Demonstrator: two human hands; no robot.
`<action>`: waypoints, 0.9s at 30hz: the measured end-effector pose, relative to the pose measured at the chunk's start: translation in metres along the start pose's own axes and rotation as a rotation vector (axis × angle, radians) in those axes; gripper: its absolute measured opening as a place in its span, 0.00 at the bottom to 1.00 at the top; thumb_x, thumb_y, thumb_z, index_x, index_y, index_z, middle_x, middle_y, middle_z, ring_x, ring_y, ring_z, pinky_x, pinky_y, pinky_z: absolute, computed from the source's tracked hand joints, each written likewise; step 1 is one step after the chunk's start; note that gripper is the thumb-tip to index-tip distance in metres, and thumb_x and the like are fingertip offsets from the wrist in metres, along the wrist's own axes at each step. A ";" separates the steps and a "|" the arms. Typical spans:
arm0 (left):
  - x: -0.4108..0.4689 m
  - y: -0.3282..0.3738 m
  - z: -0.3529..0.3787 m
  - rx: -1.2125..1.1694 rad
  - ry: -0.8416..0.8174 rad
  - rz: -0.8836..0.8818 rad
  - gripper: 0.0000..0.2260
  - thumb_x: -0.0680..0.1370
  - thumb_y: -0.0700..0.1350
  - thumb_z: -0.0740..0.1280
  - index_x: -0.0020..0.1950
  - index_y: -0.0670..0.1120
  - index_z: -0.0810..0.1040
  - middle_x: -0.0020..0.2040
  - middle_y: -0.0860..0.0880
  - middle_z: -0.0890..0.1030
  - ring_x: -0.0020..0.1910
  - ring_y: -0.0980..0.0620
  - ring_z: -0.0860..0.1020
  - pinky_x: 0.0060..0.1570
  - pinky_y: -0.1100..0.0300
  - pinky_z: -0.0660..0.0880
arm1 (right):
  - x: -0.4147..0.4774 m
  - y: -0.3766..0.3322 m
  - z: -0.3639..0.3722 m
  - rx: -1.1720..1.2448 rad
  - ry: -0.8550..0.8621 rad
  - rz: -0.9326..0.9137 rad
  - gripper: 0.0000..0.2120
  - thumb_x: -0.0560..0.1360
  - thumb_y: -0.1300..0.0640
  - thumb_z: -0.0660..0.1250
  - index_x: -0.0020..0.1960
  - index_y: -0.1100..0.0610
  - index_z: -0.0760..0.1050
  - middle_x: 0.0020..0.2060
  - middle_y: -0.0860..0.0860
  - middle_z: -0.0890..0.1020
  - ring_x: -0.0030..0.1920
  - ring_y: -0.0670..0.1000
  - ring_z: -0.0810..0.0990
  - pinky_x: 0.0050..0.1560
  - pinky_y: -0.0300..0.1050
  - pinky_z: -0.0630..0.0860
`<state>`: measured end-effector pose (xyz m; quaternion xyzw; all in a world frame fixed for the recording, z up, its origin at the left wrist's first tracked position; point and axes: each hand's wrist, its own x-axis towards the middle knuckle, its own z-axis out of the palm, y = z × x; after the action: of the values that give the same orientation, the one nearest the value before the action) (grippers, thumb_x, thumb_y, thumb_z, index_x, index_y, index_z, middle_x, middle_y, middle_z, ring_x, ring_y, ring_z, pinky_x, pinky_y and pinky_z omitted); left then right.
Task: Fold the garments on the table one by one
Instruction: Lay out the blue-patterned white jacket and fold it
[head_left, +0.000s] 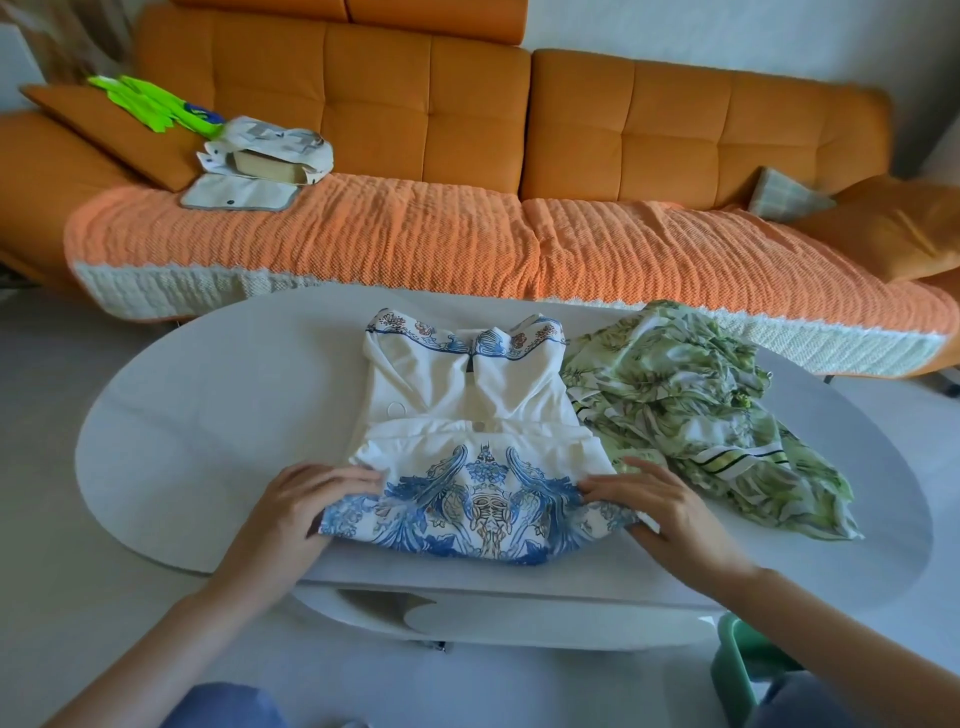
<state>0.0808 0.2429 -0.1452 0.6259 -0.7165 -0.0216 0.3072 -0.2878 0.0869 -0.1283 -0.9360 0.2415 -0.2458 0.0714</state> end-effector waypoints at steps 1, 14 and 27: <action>0.004 0.000 0.000 -0.030 0.057 0.007 0.38 0.55 0.19 0.67 0.56 0.53 0.79 0.60 0.61 0.77 0.61 0.59 0.73 0.64 0.62 0.65 | 0.006 -0.007 -0.004 0.062 0.043 0.084 0.17 0.73 0.60 0.60 0.58 0.47 0.76 0.59 0.44 0.78 0.65 0.36 0.69 0.70 0.40 0.63; 0.166 -0.008 -0.019 -0.247 0.238 -0.676 0.18 0.82 0.50 0.54 0.34 0.45 0.67 0.31 0.44 0.69 0.35 0.47 0.71 0.34 0.59 0.64 | 0.188 0.031 -0.008 0.610 0.206 0.855 0.15 0.82 0.52 0.52 0.49 0.60 0.73 0.35 0.53 0.75 0.34 0.50 0.74 0.36 0.42 0.70; 0.127 -0.014 0.017 -0.225 0.187 -0.788 0.18 0.78 0.48 0.64 0.64 0.42 0.68 0.54 0.46 0.76 0.47 0.43 0.75 0.40 0.57 0.66 | 0.135 0.018 0.029 0.448 0.118 0.829 0.19 0.78 0.59 0.62 0.68 0.57 0.66 0.53 0.53 0.80 0.41 0.50 0.79 0.33 0.39 0.74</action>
<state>0.0820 0.1180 -0.1124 0.8139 -0.3845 -0.1587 0.4056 -0.1782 0.0062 -0.1006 -0.7068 0.5392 -0.2953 0.3500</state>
